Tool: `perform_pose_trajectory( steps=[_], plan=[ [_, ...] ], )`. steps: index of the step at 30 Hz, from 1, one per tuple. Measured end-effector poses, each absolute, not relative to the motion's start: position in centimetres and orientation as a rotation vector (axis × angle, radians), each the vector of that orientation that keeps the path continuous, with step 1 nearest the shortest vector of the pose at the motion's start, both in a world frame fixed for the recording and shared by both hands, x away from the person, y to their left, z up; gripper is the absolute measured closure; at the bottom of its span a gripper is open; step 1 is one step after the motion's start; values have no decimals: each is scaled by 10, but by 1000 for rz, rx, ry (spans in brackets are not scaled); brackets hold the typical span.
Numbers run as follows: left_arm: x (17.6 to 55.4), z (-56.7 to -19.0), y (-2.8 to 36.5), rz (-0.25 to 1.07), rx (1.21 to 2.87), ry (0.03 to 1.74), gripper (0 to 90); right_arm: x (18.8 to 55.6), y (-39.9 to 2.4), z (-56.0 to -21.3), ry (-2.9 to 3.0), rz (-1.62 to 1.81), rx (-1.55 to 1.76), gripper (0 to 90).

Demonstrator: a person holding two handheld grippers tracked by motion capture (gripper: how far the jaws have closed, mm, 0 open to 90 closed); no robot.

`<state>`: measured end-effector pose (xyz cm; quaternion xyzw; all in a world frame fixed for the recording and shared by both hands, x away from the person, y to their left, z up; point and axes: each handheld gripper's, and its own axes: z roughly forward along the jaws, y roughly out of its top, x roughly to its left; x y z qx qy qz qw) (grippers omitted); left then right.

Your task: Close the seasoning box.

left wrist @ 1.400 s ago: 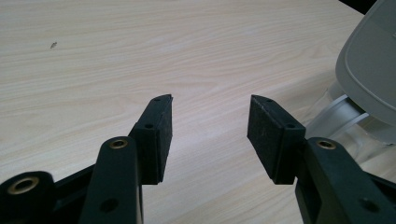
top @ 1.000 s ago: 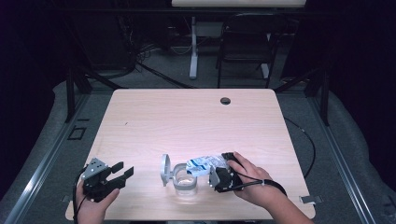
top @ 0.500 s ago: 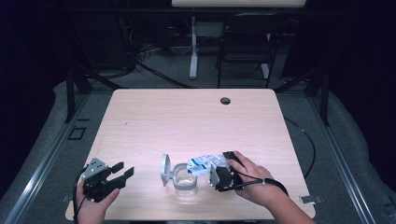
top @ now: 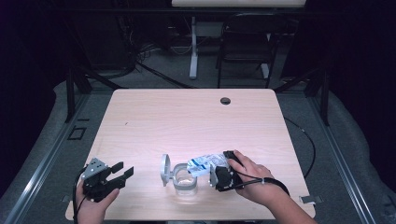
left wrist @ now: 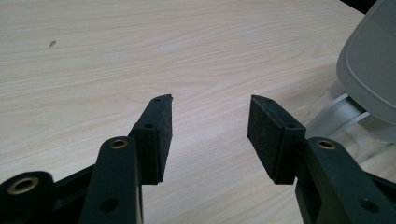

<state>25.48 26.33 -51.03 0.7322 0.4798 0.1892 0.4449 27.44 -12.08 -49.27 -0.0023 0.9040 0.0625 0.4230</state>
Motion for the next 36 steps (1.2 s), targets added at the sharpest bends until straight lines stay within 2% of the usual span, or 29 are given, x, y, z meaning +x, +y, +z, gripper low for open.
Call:
perform_pose_trajectory(
  steps=[36],
  plan=[
    [255, -510, 263, 468, 1819, 1186, 505, 271, -116, -491, 2212, 53, -92, 435]
  ],
)
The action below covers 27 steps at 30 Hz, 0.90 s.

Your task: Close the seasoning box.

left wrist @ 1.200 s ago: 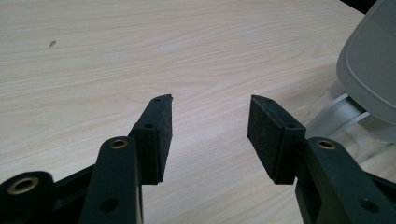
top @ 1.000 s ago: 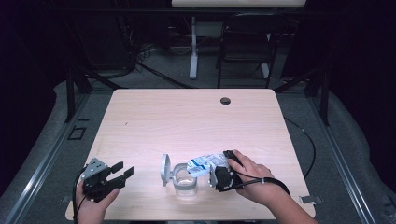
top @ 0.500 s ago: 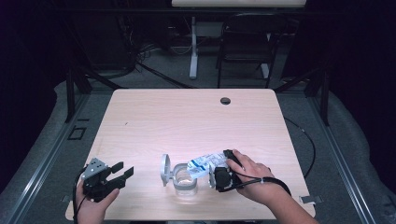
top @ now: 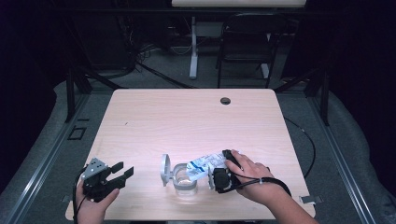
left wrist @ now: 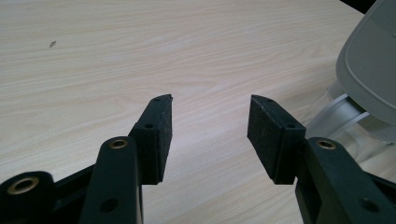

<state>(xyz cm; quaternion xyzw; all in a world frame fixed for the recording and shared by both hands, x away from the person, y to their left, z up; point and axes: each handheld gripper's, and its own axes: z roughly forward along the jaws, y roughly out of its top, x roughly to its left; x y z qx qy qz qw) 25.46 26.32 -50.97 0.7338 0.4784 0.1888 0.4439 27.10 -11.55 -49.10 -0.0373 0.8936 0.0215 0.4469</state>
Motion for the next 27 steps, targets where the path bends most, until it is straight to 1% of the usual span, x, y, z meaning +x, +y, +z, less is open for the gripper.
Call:
perform_pose_trajectory(
  steps=[27],
  plan=[
    [255, -509, 264, 471, 1813, 1186, 505, 271, -111, -489, 2205, 41, -134, 436]
  ],
)
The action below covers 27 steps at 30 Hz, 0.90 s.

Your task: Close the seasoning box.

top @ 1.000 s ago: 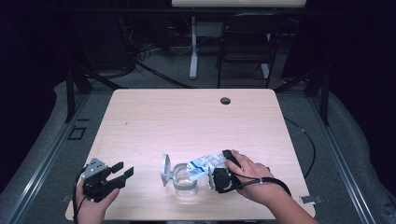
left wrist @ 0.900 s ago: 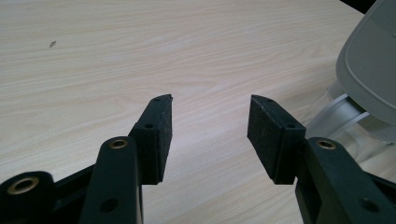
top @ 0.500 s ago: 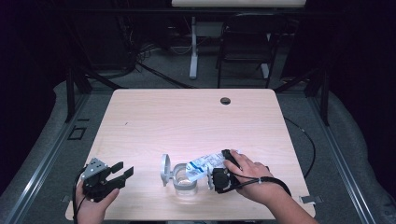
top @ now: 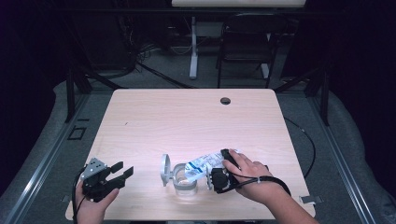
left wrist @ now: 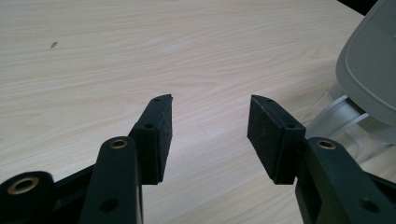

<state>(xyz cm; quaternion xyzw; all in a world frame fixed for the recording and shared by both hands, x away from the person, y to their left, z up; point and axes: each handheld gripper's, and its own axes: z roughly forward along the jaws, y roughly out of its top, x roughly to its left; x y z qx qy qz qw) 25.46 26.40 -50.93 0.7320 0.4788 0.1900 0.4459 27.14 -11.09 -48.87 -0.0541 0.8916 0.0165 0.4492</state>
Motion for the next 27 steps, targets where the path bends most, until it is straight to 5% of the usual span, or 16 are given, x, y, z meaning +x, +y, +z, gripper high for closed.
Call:
perform_pose_trajectory(
  steps=[27],
  plan=[
    [254, -509, 264, 471, 1812, 1185, 505, 269, -105, -483, 2175, -6, -178, 438]
  ],
)
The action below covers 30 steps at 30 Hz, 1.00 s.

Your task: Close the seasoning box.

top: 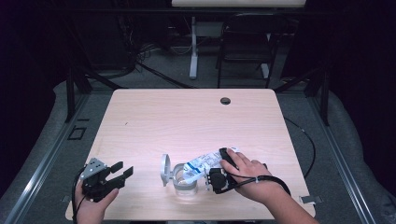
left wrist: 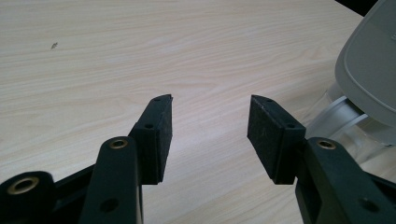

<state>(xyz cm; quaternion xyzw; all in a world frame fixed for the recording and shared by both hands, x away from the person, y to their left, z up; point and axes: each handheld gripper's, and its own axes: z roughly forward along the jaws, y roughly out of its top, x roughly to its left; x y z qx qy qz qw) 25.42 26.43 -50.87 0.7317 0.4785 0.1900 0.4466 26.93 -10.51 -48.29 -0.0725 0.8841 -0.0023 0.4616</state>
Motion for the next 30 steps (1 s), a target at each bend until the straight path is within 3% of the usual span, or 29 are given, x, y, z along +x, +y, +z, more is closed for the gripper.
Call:
perform_pose_trajectory(
  steps=[30],
  plan=[
    [254, -509, 264, 469, 1812, 1187, 506, 266, -102, -487, 2126, -85, -274, 445]
  ],
)
